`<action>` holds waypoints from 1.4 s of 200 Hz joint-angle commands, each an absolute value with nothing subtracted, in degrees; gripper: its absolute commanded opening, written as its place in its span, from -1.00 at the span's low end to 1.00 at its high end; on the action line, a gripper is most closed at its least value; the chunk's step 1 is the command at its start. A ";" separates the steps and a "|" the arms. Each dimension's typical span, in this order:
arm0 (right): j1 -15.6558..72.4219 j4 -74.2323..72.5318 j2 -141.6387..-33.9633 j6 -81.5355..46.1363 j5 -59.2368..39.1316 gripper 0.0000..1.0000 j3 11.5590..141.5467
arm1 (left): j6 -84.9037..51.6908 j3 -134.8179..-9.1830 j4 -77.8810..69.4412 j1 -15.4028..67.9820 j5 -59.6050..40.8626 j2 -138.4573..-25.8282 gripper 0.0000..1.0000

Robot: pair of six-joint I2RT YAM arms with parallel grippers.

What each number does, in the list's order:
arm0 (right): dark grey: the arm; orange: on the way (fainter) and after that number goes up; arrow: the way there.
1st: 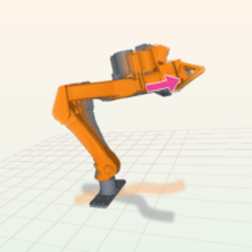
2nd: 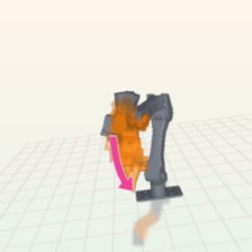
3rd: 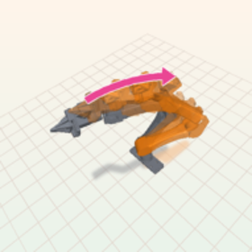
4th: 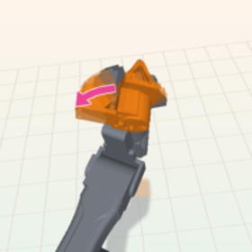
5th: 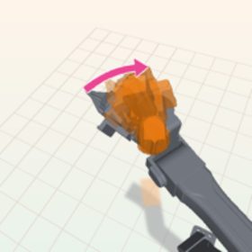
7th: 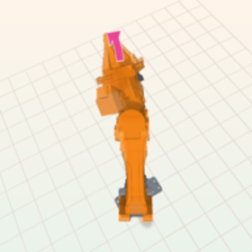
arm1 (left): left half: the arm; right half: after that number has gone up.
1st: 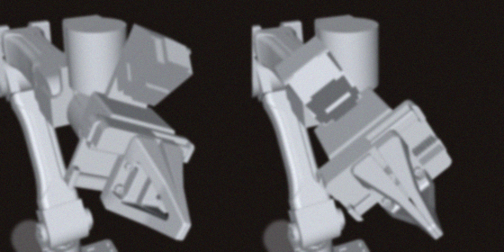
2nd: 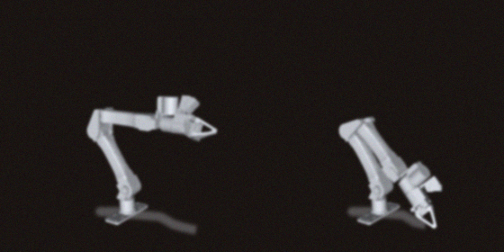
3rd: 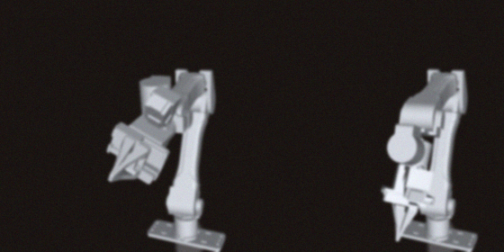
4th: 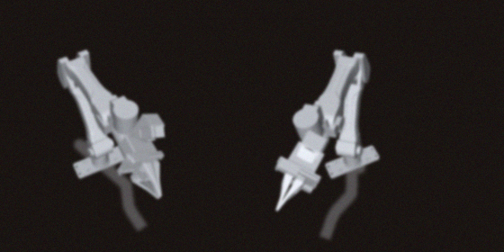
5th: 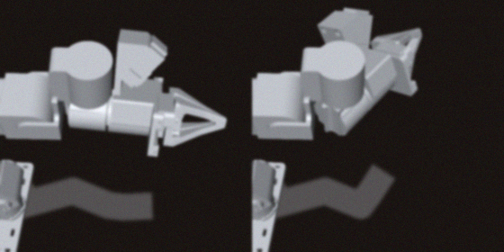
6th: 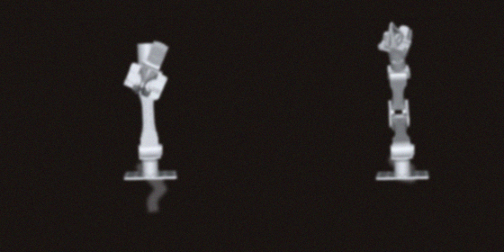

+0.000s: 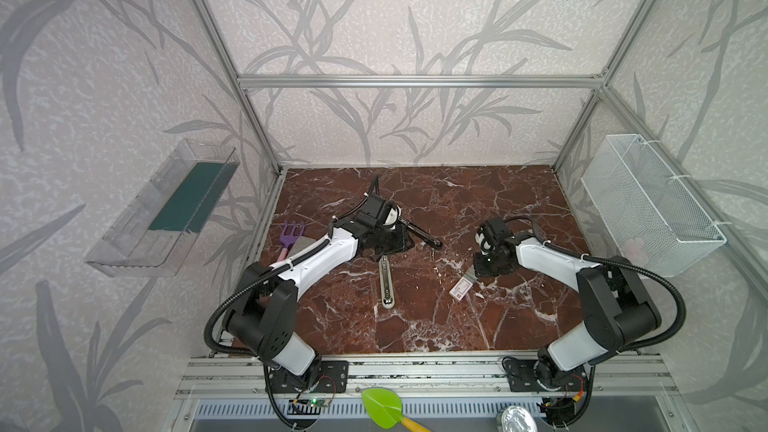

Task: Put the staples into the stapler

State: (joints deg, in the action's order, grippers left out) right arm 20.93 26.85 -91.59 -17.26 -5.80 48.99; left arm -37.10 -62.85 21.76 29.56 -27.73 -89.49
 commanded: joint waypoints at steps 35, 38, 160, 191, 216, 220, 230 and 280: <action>20.97 28.34 -93.25 -16.17 -5.11 -0.71 50.70 | -37.40 -62.40 21.19 29.51 -27.95 -89.75 -0.38; 21.00 28.52 -93.03 -16.11 -5.03 -0.71 50.77 | -37.42 -62.40 21.18 29.51 -27.95 -89.79 -0.38; 21.61 31.39 -89.21 -15.47 -2.80 -0.69 53.17 | -37.79 -61.62 20.52 29.53 -28.37 -89.61 -0.38; 21.82 31.18 -90.65 -15.47 -3.19 -0.74 53.33 | -37.99 -61.52 20.13 29.49 -28.56 -89.71 -0.39; 23.00 30.70 -91.26 -15.29 -3.52 -0.72 53.52 | -37.88 -61.37 20.40 29.53 -28.30 -89.47 -0.39; 23.16 30.57 -91.37 -15.29 -3.52 -0.70 53.60 | -37.88 -61.27 20.44 29.53 -28.25 -89.41 -0.39; 23.29 30.38 -91.75 -15.29 -3.34 -0.68 53.61 | -37.96 -61.12 20.40 29.52 -28.21 -89.35 -0.39; 23.38 30.54 -93.98 -15.29 -1.19 -0.71 54.23 | -38.12 -60.91 20.30 29.53 -28.21 -89.18 -0.39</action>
